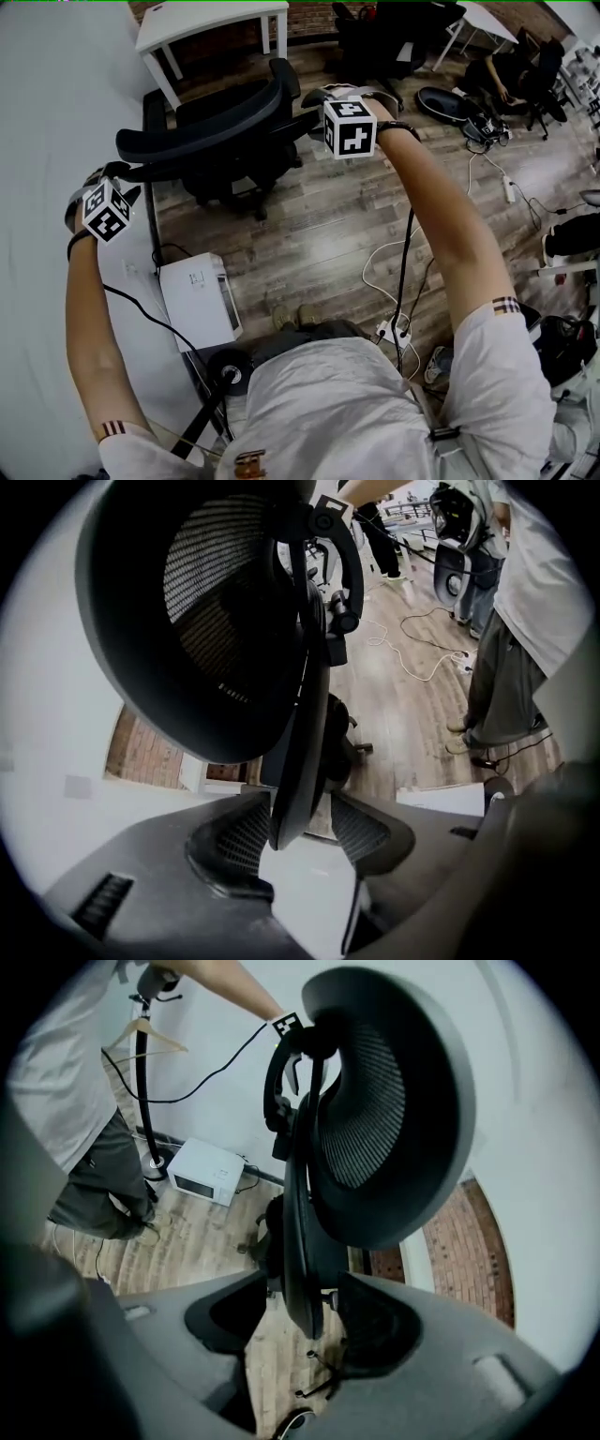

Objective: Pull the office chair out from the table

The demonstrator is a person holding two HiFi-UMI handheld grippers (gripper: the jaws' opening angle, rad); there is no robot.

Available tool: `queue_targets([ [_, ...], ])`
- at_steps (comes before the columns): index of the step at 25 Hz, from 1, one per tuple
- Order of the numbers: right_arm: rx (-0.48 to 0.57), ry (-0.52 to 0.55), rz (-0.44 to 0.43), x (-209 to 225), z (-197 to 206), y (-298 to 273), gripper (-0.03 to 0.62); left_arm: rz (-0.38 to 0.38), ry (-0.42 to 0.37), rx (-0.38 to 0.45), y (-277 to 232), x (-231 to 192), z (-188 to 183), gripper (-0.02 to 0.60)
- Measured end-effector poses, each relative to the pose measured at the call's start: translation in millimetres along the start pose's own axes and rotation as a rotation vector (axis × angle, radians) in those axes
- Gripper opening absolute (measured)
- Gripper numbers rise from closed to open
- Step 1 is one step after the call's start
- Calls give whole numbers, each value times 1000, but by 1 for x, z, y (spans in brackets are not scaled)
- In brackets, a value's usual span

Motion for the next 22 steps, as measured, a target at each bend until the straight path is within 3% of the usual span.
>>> queue_targets([
  [4,35,-18,68,-11,-1,28,227,-84,78,24,25,15,-14,196],
  [9,117,-127,142,-23,-6,58,223,-183,176,122,52,26,-40,196],
  [13,238,-243,213,-38,-24,79,209,-294,332,340,82,34,-73,196],
  [18,417,-413,304,-57,-52,95,139,-386,604,668,118,50,-110,154],
  [22,535,-519,408,-72,-76,108,70,-414,700,836,138,70,-130,102],
])
Point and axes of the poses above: the fingertips, and each gripper's own axes: y backward along the fingers, x to its right, z out of its underside, the point moved 4 cm from there along y, backward along the fingers, and after that the axes turned 9 degrees about x, right-handed, at the moved point
